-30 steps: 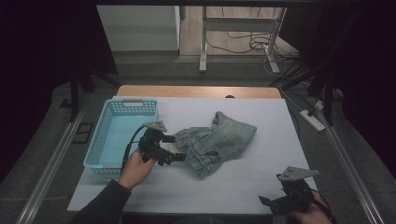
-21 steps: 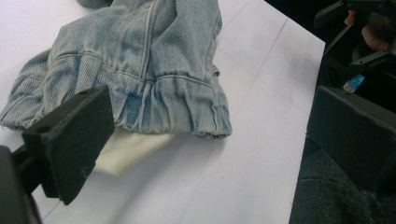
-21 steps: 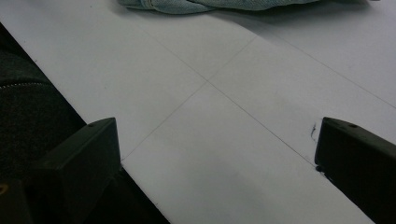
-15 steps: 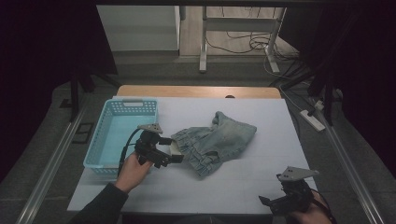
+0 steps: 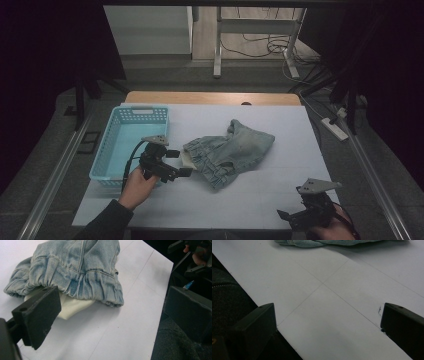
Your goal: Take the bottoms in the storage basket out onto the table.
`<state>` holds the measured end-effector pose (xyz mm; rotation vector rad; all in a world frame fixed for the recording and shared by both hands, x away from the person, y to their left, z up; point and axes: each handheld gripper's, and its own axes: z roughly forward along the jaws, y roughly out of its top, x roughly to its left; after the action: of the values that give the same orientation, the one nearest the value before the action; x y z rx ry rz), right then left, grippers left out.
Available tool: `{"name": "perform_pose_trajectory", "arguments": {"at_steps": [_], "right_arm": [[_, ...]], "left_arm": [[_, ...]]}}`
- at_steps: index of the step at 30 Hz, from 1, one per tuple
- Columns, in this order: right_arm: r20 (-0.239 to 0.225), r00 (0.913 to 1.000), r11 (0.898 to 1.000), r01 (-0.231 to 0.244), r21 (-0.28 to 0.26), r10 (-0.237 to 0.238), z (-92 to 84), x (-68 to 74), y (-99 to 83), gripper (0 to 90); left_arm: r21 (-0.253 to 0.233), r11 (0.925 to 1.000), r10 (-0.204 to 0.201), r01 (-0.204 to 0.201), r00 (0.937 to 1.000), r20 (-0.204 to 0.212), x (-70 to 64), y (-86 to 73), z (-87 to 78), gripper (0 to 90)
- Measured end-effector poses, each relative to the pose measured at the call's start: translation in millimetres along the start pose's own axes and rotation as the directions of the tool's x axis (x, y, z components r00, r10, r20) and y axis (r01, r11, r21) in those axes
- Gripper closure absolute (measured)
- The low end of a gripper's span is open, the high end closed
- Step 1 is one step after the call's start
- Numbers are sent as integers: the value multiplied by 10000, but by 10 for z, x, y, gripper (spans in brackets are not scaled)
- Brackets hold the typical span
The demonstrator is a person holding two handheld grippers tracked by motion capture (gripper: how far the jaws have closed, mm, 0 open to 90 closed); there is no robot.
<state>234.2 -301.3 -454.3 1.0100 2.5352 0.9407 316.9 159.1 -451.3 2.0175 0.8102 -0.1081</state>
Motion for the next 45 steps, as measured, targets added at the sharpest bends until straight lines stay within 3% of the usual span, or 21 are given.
{"name": "perform_pose_trajectory", "arguments": {"at_steps": [45], "right_arm": [[15, 9999, 9998, 109, 147, -110, 7, 8, 5, 4]], "left_arm": [[-469, 9979, -475, 458, 9982, -374, -41, -350, -330, 18]]}}
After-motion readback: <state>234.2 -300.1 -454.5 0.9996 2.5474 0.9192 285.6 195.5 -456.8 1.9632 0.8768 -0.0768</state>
